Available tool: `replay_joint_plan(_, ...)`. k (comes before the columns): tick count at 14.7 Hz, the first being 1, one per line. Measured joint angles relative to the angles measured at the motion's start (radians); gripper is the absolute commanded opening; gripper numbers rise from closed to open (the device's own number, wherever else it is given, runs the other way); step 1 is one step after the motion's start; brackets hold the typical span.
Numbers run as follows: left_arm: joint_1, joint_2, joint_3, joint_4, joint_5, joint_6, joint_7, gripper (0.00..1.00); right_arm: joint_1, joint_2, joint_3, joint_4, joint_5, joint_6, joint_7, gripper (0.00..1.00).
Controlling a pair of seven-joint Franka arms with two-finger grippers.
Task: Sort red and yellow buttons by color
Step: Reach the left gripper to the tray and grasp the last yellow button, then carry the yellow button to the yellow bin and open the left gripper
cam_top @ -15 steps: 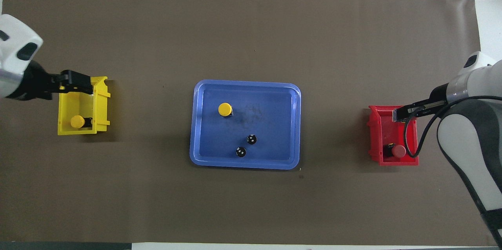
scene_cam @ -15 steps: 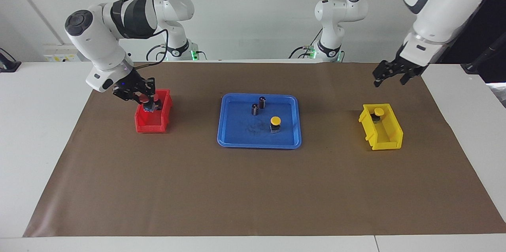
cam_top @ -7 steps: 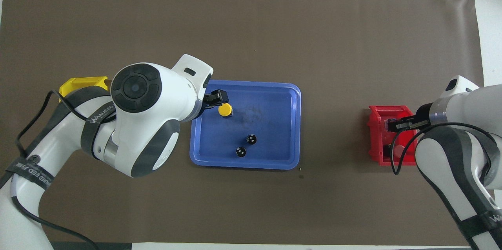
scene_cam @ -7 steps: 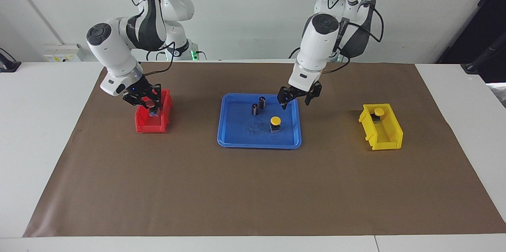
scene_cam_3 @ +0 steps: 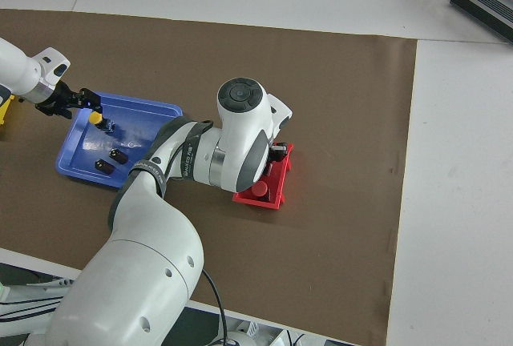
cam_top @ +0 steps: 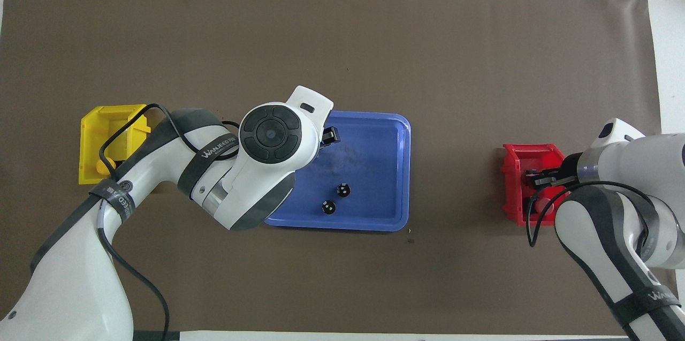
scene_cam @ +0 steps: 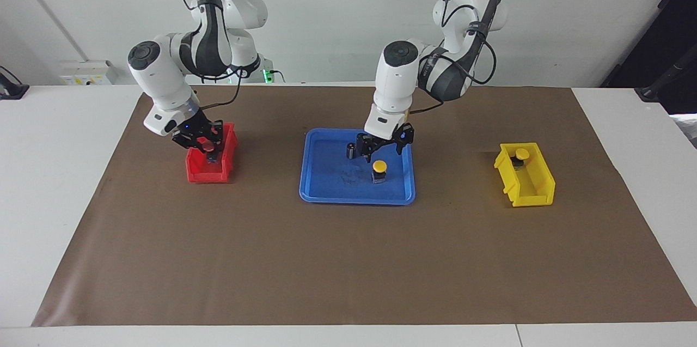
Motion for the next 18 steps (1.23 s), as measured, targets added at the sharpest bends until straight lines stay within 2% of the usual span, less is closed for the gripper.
replay_joint_plan(2, 0.001, 0.054, -0.01, 0.022, 0.078, 0.0, -0.062, 0.99, -0.005, 0.002, 0.0, -0.021, 0.0, 0.021, -0.004, 0.2)
replay_joint_plan(3, 0.001, 0.077, -0.016, 0.028, 0.095, 0.0, -0.076, 0.94, -0.01, 0.008, 0.0, -0.03, 0.0, 0.041, -0.008, 0.3)
replay_joint_plan(4, 0.001, 0.092, -0.019, 0.033, 0.1, 0.0, -0.08, 0.83, -0.014, 0.015, 0.0, -0.036, 0.0, 0.054, -0.011, 0.45)
replay_joint_plan(5, 0.002, 0.1, -0.02, 0.034, 0.101, 0.0, -0.082, 0.79, -0.016, 0.019, 0.0, -0.035, 0.0, 0.062, -0.012, 0.6)
replay_joint_plan(11, 0.012, 0.103, -0.05, 0.047, 0.101, -0.051, -0.083, 0.76, -0.016, 0.021, 0.001, -0.033, 0.0, 0.059, -0.013, 0.63)
replay_joint_plan(14, 0.03, 0.098, -0.075, 0.052, 0.101, -0.07, -0.083, 0.63, -0.016, 0.024, 0.001, 0.021, 0.0, -0.027, -0.013, 0.63)
replay_joint_plan(18, 0.041, 0.096, -0.082, 0.053, 0.101, -0.072, -0.084, 0.48, -0.016, 0.034, 0.001, 0.161, -0.001, -0.198, -0.013, 0.63)
